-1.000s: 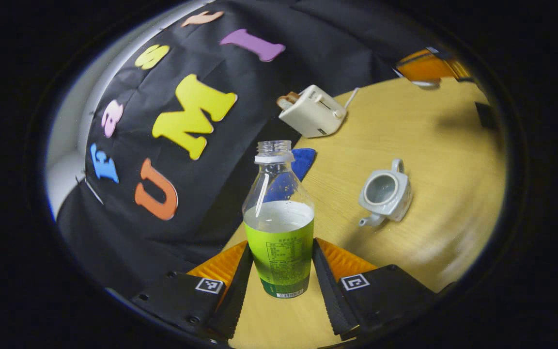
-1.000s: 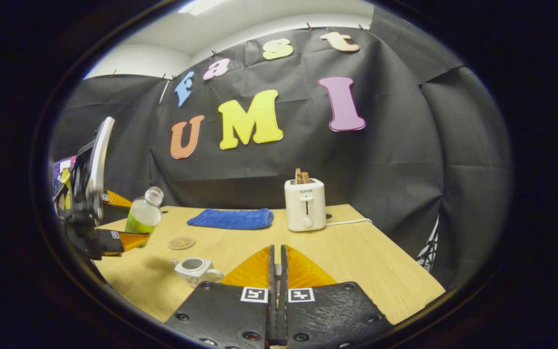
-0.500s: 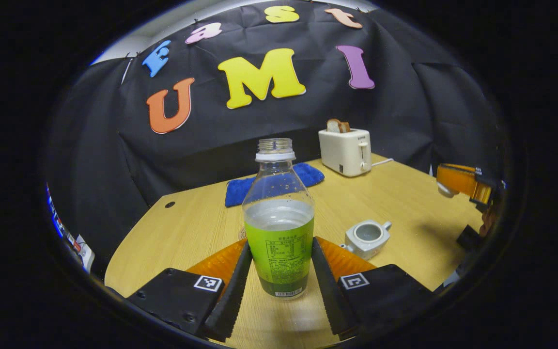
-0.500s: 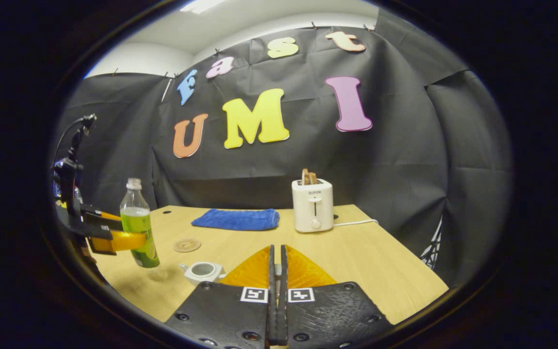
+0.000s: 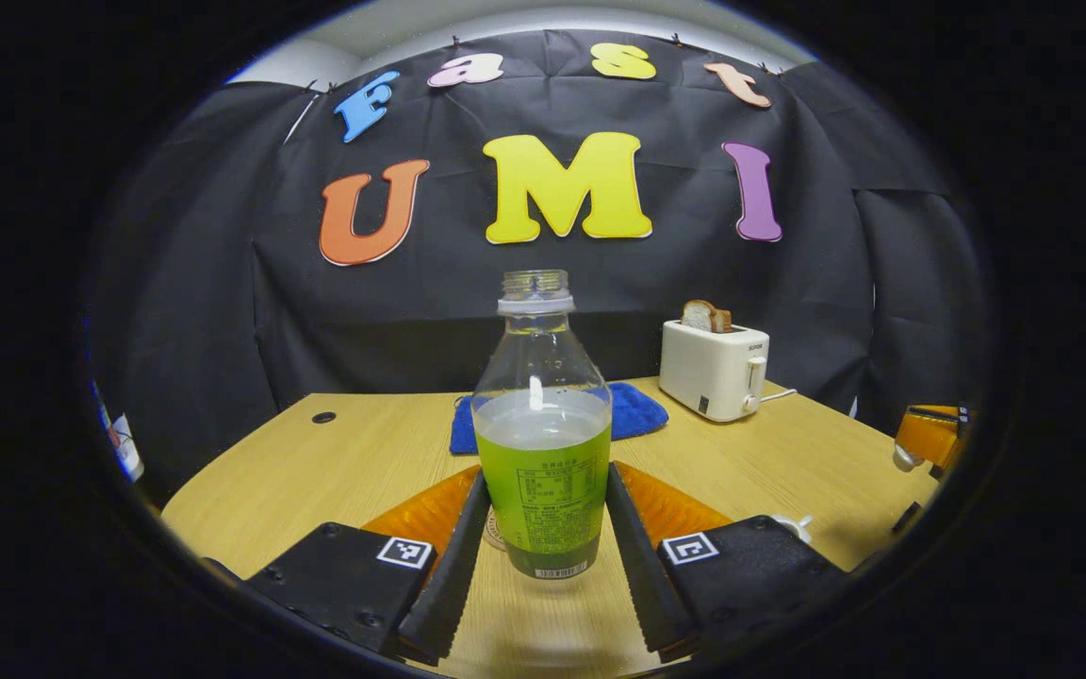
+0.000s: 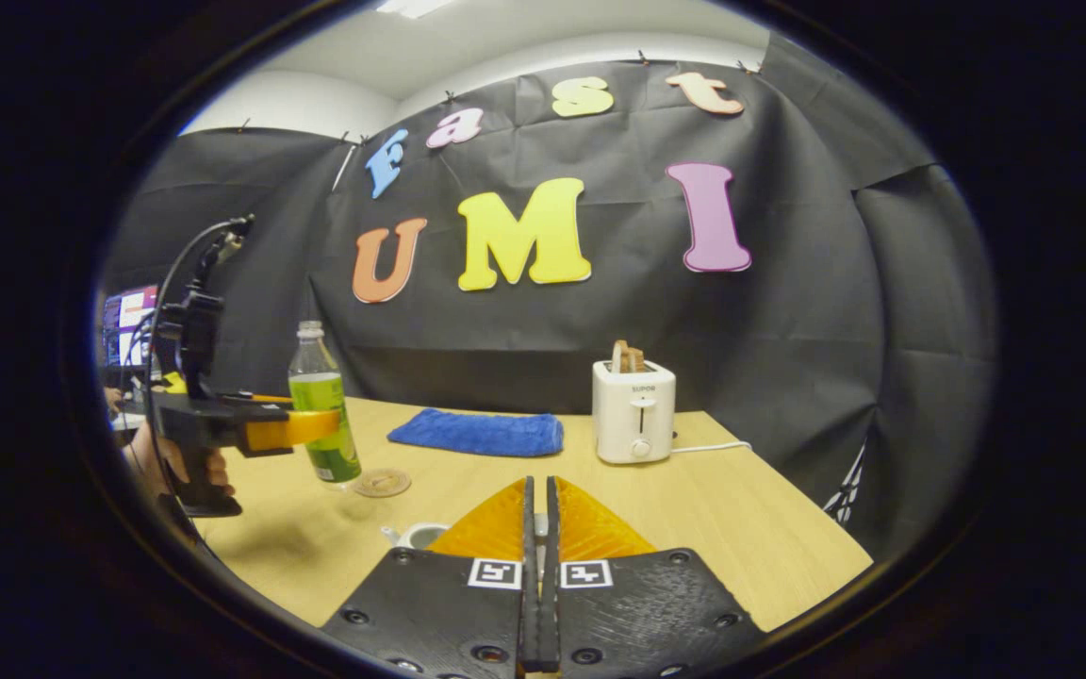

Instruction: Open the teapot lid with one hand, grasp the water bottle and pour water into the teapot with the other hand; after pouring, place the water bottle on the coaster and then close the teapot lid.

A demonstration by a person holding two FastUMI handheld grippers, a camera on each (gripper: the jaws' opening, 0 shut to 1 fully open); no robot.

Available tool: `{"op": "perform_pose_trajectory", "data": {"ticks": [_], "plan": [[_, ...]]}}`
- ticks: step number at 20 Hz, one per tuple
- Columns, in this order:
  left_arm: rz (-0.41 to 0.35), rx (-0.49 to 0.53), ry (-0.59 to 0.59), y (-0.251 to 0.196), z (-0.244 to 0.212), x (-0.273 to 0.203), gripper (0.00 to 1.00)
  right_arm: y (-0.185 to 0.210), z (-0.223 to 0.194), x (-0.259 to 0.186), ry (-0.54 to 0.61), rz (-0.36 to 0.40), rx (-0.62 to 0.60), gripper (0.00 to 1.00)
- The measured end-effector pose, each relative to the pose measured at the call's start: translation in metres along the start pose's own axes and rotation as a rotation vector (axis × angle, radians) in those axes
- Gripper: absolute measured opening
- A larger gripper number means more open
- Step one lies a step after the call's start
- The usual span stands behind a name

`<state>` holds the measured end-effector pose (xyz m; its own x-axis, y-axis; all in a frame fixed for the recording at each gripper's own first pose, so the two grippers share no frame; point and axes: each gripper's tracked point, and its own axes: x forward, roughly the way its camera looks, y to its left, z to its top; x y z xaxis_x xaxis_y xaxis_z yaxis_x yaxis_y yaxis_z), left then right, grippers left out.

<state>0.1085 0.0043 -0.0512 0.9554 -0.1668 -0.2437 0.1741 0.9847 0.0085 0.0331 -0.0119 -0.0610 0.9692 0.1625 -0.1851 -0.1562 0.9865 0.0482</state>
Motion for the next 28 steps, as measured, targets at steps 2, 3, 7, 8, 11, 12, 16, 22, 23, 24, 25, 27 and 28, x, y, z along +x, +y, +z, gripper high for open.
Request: {"op": "perform_pose_trajectory", "data": {"ticks": [2,3,7,8,11,12,16,22,23,24,25,27,28], "plan": [[-0.004,-0.016,-0.001,0.005,-0.007,0.016,0.74,0.004,-0.006,0.004,0.013,0.001,0.003,0.00],[0.000,-0.021,-0.004,0.008,-0.008,0.023,0.74,0.006,-0.010,0.007,0.021,0.003,0.007,0.00],[0.006,-0.011,-0.021,0.014,-0.006,0.045,0.74,0.008,-0.020,0.017,0.047,0.010,0.011,0.01],[0.009,0.001,-0.026,0.016,-0.007,0.051,0.74,0.007,-0.020,0.019,0.050,0.010,0.014,0.00],[0.012,0.022,-0.021,0.018,-0.011,0.067,0.74,0.005,-0.022,0.021,0.053,0.006,0.020,0.00],[0.014,0.023,-0.017,0.018,-0.014,0.071,0.74,0.004,-0.022,0.022,0.055,0.004,0.021,0.00],[0.021,0.013,-0.007,0.019,-0.021,0.081,0.75,-0.001,-0.026,0.023,0.064,-0.005,0.021,0.00],[0.033,0.008,-0.001,0.021,-0.024,0.082,0.78,0.000,-0.028,0.023,0.070,-0.006,0.027,0.01],[0.031,0.007,0.000,0.020,-0.023,0.082,0.78,0.001,-0.028,0.023,0.068,-0.004,0.026,0.01],[0.028,0.010,0.012,0.019,-0.025,0.081,0.79,0.002,-0.027,0.023,0.068,-0.003,0.023,0.01],[0.031,0.012,0.021,0.019,-0.027,0.080,0.84,0.004,-0.027,0.022,0.066,-0.001,0.022,0.01],[0.035,0.004,0.016,0.020,-0.024,0.075,0.98,0.007,-0.026,0.020,0.062,0.004,0.021,0.00],[0.041,0.002,0.013,0.021,-0.022,0.072,0.98,0.008,-0.025,0.019,0.058,0.006,0.022,0.00]]}}
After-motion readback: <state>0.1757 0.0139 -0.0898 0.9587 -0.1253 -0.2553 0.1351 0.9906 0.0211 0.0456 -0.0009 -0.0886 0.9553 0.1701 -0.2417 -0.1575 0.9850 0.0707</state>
